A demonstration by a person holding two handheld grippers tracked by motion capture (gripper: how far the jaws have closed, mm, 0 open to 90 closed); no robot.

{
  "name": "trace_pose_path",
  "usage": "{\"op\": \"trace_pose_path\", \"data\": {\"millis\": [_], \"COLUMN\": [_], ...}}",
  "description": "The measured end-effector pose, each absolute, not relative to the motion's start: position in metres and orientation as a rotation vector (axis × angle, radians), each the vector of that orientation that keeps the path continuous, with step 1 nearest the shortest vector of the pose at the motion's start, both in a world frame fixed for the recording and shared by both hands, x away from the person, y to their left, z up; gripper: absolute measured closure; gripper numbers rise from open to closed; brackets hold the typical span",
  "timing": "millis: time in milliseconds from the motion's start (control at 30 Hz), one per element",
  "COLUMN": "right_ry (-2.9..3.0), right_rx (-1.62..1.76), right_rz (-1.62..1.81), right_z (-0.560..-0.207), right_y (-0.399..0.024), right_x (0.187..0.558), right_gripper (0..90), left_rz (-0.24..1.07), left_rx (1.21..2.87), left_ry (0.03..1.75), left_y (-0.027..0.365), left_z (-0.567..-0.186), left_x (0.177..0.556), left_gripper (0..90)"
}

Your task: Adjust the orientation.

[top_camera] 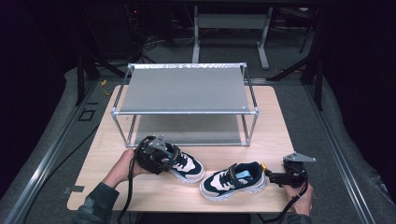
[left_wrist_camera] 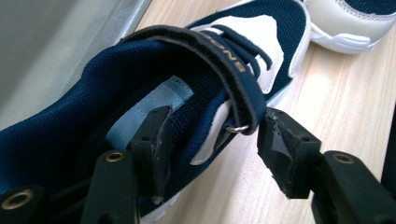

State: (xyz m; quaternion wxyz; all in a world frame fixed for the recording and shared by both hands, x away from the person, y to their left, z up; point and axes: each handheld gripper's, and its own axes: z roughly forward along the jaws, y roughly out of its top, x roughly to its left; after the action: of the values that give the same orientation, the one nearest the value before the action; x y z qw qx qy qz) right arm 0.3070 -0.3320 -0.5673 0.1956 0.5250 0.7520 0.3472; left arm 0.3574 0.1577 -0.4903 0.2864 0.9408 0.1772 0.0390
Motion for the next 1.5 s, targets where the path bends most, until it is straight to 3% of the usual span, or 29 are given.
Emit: {"op": "trace_pose_path", "data": {"millis": [667, 700, 733, 800, 1100, 1500], "right_ry": [2.1, 2.1, 2.099, 2.101, 2.101, 2.102], "right_rx": [1.477, 1.478, 1.479, 1.478, 1.48, 1.481], "right_rz": [0.975, 0.975, 0.973, 0.971, 0.967, 0.963], "right_z": [-0.568, -0.568, -0.568, -0.567, -0.568, -0.567], "right_y": [-0.332, -0.332, -0.332, -0.332, -0.332, -0.332], "right_x": [0.307, 0.307, 0.307, 0.307, 0.308, 0.308], "right_gripper": [6.4, 6.4, 6.4, 6.5, 6.5, 6.5], "left_rz": [0.098, 0.117, 0.111, 0.127, 0.172, 0.34], "left_rx": [2.557, 2.554, 2.535, 2.528, 2.5, 2.412], "left_ry": [0.327, 0.331, 0.341, 0.345, 0.406, 0.672], "left_y": [0.156, 0.157, 0.158, 0.158, 0.16, 0.158], "left_z": [-0.489, -0.489, -0.488, -0.487, -0.487, -0.482], "left_x": [0.356, 0.355, 0.354, 0.352, 0.339, 0.313], "left_gripper": [66.8, 68.3, 76.2, 78.0, 80.3, 80.4]}}
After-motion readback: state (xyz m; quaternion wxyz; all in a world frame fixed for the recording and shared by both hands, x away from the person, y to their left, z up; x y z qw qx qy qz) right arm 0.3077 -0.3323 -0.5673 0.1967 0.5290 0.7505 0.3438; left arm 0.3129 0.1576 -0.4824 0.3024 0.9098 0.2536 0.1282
